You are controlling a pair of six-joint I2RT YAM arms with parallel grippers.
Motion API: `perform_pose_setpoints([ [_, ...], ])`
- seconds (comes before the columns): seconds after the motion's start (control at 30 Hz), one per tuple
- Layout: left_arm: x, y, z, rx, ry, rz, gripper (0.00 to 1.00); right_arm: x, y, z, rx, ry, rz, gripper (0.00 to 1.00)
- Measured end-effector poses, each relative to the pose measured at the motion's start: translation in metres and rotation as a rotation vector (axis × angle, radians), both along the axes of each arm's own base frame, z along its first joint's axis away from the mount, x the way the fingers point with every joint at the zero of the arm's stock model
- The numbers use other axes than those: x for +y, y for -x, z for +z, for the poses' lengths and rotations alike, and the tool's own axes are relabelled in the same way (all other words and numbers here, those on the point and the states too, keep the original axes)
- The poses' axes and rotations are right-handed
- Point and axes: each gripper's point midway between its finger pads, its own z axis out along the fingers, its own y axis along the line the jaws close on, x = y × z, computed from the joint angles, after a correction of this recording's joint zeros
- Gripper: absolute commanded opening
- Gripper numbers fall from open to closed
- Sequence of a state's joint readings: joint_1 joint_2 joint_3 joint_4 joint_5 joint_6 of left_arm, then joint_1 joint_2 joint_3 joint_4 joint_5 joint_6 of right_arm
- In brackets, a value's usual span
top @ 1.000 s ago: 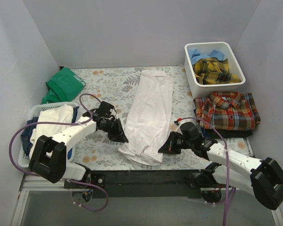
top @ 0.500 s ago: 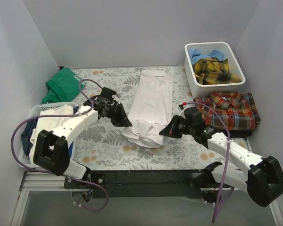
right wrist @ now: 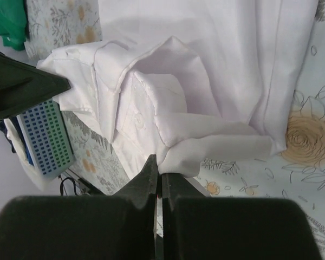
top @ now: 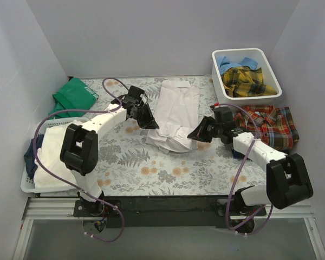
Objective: Fold and stack the long sleeve shirts
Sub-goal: Fold the shirt
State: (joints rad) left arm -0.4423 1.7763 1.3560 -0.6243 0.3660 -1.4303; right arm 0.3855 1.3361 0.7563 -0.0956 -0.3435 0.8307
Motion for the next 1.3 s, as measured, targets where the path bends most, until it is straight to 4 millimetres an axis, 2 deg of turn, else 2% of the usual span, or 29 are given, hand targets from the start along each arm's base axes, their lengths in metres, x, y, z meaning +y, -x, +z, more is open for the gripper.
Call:
perform_pose_setpoints([
  [0.2, -0.007, -0.026, -0.025, 0.019, -0.043, 0.003, 0.00, -0.001, -0.031, -0.009, 0.021, 0.010, -0.013, 0.02],
  [0.27, -0.007, -0.033, -0.034, 0.025, -0.062, 0.007, 0.11, -0.001, -0.038, -0.013, 0.030, 0.011, -0.015, 0.16],
  [0.3, -0.007, -0.038, -0.037, 0.026, -0.069, 0.010, 0.15, -0.001, -0.041, -0.015, 0.037, 0.011, -0.017, 0.27],
  [0.4, -0.006, -0.048, -0.044, 0.028, -0.087, 0.014, 0.32, -0.002, -0.050, -0.020, 0.052, 0.011, -0.024, 0.44],
  [0.43, -0.005, -0.054, -0.044, 0.021, -0.091, 0.017, 0.39, -0.003, -0.053, -0.020, 0.053, 0.011, -0.028, 0.47],
  [0.47, -0.004, -0.060, -0.043, 0.014, -0.093, 0.024, 0.47, -0.005, -0.056, -0.020, 0.050, 0.010, -0.032, 0.48],
  [0.6, 0.006, -0.081, -0.028, -0.031, -0.089, 0.047, 0.52, -0.011, -0.067, -0.011, 0.015, 0.012, -0.045, 0.50],
  [0.73, 0.015, -0.096, -0.010, -0.091, -0.085, 0.048, 0.49, -0.018, -0.073, 0.002, -0.039, 0.028, -0.050, 0.50],
  [0.8, 0.020, -0.092, -0.009, -0.100, -0.094, 0.034, 0.47, -0.022, -0.070, 0.008, -0.066, 0.055, -0.045, 0.49],
  [0.9, 0.030, -0.064, -0.017, -0.082, -0.118, -0.010, 0.47, -0.021, -0.060, 0.015, -0.118, 0.137, -0.006, 0.49],
  [1.03, 0.043, -0.021, -0.030, -0.057, -0.154, -0.071, 0.46, 0.003, -0.035, 0.017, -0.177, 0.254, 0.109, 0.49],
  [1.17, 0.055, 0.013, -0.029, -0.062, -0.178, -0.112, 0.46, 0.026, 0.001, 0.008, -0.181, 0.331, 0.232, 0.48],
  [1.3, 0.058, 0.030, -0.025, -0.095, -0.195, -0.149, 0.44, 0.030, 0.021, -0.006, -0.153, 0.384, 0.281, 0.46],
])
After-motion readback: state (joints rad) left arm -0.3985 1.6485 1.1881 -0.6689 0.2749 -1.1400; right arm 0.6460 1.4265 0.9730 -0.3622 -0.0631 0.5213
